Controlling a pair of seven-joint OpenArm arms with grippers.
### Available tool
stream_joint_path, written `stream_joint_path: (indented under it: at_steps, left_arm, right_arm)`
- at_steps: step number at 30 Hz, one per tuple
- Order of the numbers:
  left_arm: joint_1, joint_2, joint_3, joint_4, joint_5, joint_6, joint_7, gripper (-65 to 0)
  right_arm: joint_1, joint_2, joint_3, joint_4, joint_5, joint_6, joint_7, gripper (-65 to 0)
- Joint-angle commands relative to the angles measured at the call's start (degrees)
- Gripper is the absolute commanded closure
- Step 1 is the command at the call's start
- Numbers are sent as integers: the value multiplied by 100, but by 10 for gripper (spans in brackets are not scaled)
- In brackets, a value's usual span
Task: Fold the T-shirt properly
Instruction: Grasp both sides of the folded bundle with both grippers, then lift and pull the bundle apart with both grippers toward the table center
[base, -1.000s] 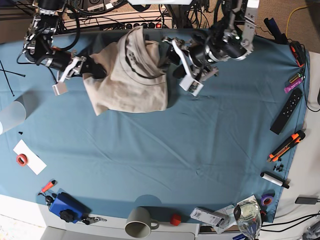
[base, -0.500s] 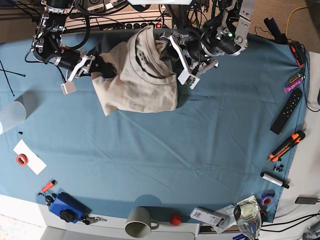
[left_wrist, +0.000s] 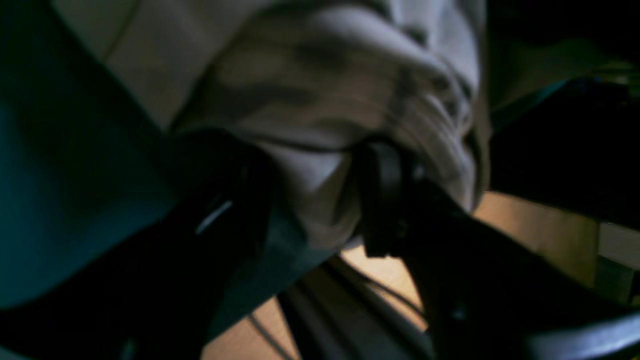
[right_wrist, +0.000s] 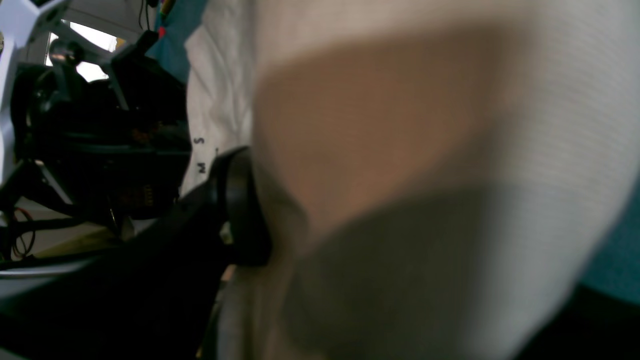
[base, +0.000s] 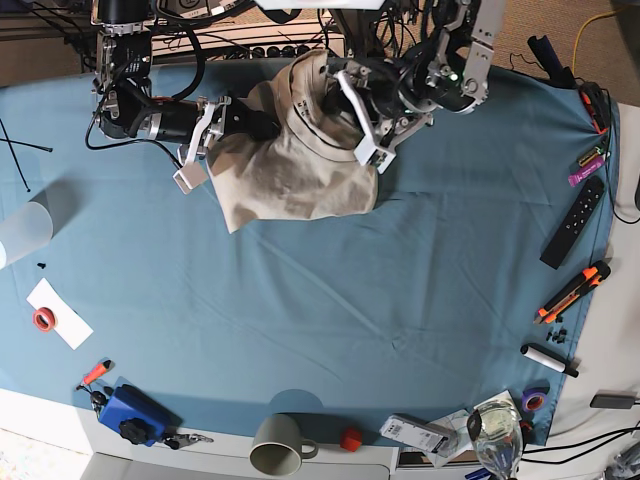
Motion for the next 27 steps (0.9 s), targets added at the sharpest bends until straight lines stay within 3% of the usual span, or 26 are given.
stream_joint_path:
  at_steps: [1, 7, 9, 13, 20, 27]
  left_arm:
    - [-74, 116, 15, 50, -146, -39, -162, -252]
    - [-426, 310, 15, -446, -146, -39, -111, -226]
    - [-544, 332, 15, -763, -153, -35, -50, -170]
    - [-767, 330, 15, -1174, -302, -22, 111, 0]
    - [-1228, 326, 15, -1196, -284, -297, 317, 0]
    - [-1759, 195, 20, -1198, -275, -916, 317, 0]
  right_arm:
    - [-160, -59, -149, -70, -459, -168, -552, -319]
    - [-157, -55, -146, -70, -498, -168, -552, -319]
    - [-157, -55, -131, -70, -522, -168, -552, -319]
    - [-157, -57, -17, -68, -514, -168, -552, -319]
    - [-160, -57, 820, 378, -348, -164, -552, -319]
    - [-162, -52, 2000, 1274, -570, -125, -552, -319]
